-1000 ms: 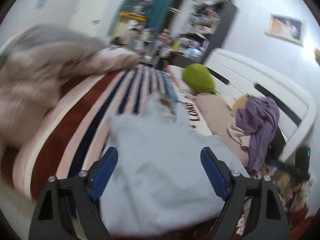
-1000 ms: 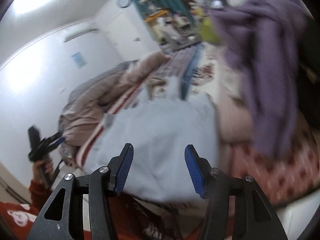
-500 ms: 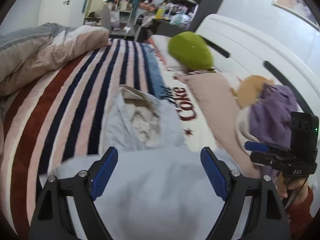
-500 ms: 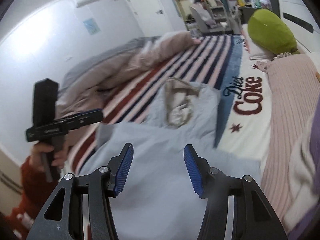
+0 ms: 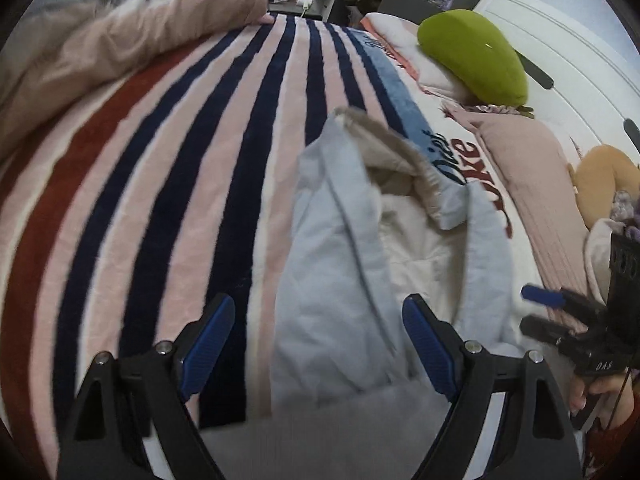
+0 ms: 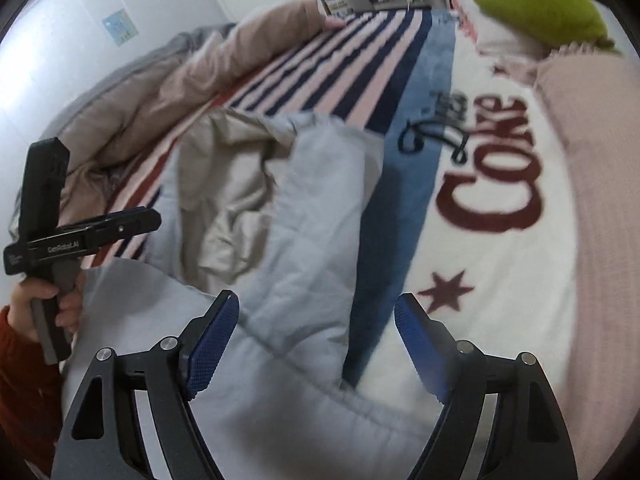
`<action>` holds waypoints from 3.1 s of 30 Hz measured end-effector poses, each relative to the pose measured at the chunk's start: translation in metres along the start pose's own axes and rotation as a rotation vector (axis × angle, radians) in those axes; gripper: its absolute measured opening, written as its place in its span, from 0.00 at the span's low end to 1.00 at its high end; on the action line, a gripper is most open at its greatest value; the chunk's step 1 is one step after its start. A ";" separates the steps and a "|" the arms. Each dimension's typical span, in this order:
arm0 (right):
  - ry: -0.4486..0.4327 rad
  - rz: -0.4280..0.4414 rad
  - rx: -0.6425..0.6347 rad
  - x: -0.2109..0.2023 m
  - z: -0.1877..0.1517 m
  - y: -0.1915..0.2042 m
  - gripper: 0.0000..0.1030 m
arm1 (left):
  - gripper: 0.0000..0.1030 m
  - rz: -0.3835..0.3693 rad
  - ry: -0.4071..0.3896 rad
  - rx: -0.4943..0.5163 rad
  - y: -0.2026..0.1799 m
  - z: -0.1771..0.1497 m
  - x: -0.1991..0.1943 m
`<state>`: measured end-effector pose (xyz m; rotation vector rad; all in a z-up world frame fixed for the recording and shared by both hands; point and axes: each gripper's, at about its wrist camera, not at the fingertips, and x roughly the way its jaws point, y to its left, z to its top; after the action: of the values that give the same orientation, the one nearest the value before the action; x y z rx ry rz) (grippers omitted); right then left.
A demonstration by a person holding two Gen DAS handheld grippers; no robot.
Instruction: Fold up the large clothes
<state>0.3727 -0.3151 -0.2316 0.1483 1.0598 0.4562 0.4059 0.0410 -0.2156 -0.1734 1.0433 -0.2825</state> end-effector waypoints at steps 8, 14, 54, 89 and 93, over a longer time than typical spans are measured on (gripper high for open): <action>-0.011 0.068 0.048 0.023 -0.006 -0.011 0.75 | 0.19 -0.070 -0.015 -0.020 -0.003 -0.004 0.015; -0.049 0.095 0.030 0.005 -0.011 0.005 0.75 | 0.06 -0.062 -0.091 0.023 -0.022 -0.011 -0.014; -0.155 0.354 0.045 -0.095 -0.042 0.080 0.85 | 0.03 -0.213 -0.288 0.196 -0.032 -0.162 -0.128; -0.240 0.516 -0.098 -0.086 -0.161 0.172 0.04 | 0.56 -0.427 -0.135 0.458 -0.133 -0.130 -0.156; -0.172 0.458 -0.086 -0.093 -0.166 0.152 0.20 | 0.45 -0.372 -0.103 0.476 -0.142 -0.142 -0.145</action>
<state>0.1471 -0.2345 -0.1874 0.3509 0.8319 0.8847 0.1935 -0.0496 -0.1274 0.0506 0.8116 -0.8394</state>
